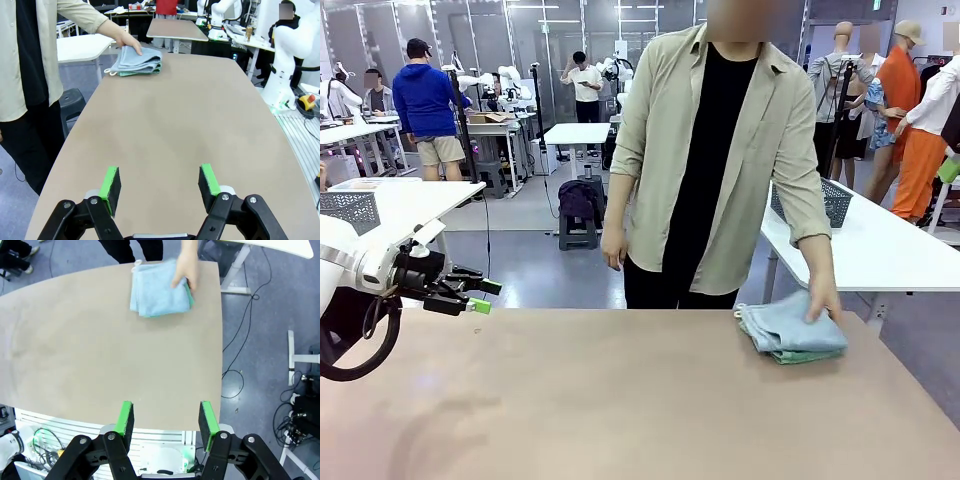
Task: Fold the towels and place them in the basket.
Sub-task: Stack the folded Towel with hook on the right side of the table.
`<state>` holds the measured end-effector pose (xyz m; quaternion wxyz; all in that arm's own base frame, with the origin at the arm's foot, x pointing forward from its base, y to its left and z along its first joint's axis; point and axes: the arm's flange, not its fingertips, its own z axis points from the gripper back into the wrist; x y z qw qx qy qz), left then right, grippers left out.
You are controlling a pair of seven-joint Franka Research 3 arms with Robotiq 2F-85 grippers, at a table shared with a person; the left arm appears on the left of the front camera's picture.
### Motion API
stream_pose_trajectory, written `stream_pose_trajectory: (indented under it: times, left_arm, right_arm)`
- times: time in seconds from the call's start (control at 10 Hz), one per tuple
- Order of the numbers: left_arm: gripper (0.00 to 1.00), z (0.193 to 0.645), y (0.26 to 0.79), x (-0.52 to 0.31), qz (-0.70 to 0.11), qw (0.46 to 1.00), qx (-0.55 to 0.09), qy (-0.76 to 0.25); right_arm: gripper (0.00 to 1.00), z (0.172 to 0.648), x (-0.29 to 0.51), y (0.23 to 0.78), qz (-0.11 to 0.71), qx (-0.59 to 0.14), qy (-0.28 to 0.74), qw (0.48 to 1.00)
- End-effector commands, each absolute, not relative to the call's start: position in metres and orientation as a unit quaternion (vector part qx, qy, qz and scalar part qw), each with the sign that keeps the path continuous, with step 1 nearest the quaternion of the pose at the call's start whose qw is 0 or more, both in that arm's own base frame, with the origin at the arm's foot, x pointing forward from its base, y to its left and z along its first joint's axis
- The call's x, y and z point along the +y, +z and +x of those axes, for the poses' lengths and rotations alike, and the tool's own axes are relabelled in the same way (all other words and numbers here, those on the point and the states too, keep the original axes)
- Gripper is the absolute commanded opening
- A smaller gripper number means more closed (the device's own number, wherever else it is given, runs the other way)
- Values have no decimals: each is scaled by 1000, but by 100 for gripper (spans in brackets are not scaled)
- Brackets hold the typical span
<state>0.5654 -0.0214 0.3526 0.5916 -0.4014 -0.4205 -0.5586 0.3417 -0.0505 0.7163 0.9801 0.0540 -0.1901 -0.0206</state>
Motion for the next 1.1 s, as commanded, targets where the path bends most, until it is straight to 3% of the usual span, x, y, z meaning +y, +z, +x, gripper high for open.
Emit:
stream_pose_trajectory:
  times: [0.0, 1.0]
  left_arm:
    - [80, 565, 354, -22, -401, 590, -422, -559]
    - [80, 565, 354, -22, -401, 590, -422, -559]
  right_arm:
    - [66, 343, -51, 718, 52, -191, -22, 980]
    - [66, 343, -51, 718, 52, -191, -22, 980]
